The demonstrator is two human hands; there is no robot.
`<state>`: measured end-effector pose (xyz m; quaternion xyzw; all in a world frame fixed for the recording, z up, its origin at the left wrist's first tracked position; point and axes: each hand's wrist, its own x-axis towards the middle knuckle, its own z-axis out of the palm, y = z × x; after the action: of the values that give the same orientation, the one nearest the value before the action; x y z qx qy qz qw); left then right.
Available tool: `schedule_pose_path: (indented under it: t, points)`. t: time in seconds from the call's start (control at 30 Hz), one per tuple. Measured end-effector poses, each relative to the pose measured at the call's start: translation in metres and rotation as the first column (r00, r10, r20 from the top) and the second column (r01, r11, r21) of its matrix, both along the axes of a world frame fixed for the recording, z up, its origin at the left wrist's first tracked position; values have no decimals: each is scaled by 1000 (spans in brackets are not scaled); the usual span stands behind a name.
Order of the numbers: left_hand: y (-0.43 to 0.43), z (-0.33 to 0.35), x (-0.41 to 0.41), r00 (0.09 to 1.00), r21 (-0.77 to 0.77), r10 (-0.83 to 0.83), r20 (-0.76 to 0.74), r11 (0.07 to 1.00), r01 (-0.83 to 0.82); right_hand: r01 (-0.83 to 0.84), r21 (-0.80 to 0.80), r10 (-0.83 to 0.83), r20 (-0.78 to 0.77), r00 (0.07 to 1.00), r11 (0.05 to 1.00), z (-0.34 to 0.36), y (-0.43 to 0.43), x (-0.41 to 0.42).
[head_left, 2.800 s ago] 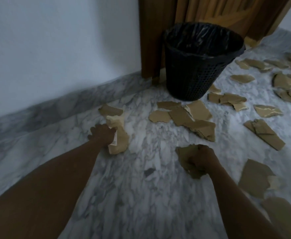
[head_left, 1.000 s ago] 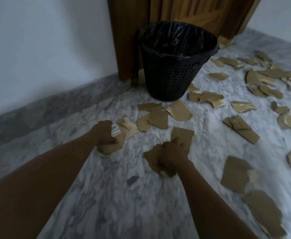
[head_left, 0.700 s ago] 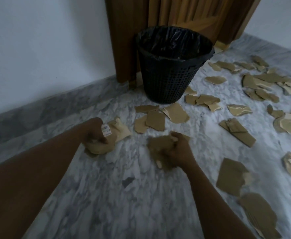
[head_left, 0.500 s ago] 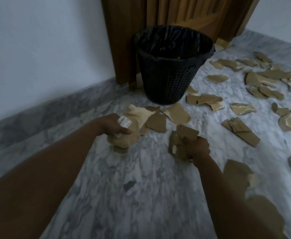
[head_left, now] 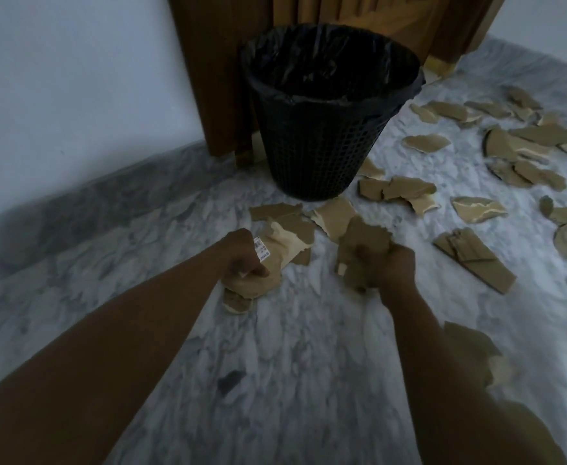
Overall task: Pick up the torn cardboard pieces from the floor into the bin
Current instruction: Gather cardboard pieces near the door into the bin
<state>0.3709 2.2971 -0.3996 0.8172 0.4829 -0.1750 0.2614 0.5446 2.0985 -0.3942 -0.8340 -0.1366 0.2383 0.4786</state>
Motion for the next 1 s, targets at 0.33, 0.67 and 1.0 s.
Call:
schedule_pose_path:
  t: [0.33,0.67,1.0]
  points:
    - [9,-5,-22,959,75,-186,-213,976,206,-215,-356,223,-19,975,909,-30,95,68]
    - [-11,-7,28,889,14,-377,-259,919,394,-205,-260,272,258,927,944,-26,63,13]
    - [-22,2,-36,974,59,-167,153,985,160,-121,269,248,-512,822,955,-17,11,30]
